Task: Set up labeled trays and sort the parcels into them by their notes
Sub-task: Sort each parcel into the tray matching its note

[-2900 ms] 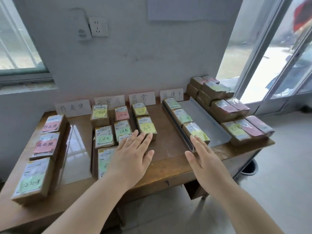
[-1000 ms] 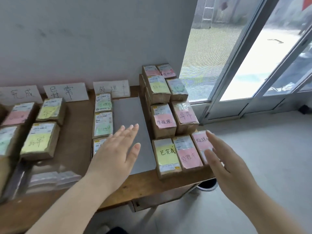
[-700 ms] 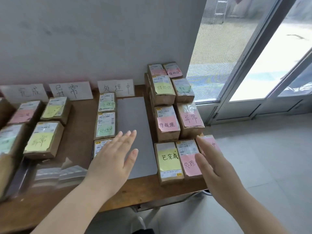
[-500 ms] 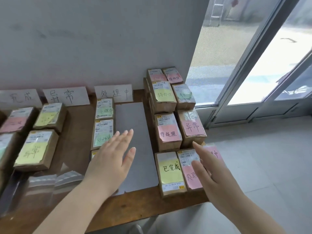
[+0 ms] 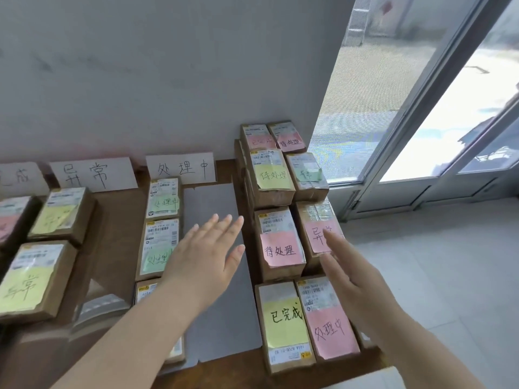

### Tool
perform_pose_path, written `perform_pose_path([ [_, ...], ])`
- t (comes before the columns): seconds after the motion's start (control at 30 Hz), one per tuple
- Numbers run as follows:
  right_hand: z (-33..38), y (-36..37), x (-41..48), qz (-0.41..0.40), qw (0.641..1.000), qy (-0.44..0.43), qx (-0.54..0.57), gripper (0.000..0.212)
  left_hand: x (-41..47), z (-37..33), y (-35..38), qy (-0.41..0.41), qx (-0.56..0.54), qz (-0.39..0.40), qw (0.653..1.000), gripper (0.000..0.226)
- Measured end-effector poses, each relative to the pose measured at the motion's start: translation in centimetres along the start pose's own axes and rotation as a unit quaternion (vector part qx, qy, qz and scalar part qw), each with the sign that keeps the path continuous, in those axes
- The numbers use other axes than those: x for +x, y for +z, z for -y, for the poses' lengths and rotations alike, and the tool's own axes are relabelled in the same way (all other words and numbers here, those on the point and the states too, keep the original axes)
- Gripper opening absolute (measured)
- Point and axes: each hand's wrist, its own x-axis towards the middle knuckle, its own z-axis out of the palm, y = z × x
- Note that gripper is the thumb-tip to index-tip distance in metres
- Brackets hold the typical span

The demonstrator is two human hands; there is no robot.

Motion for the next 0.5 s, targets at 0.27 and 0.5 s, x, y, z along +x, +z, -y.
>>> perform_pose_path([
  [0.27,0.0,-0.8,12.7,0.027,0.999,-0.021,-0.020,0.050,7.6,-2.5,-0.3,-0.092,-0.114,0.040,0.988,0.054],
  [0.5,-1.0,1.9,18.5,0.053,0.998,-0.004,0.030,0.054,15.5,-2.8,2.7,-0.260,-0.478,0.009,0.839,0.059],
])
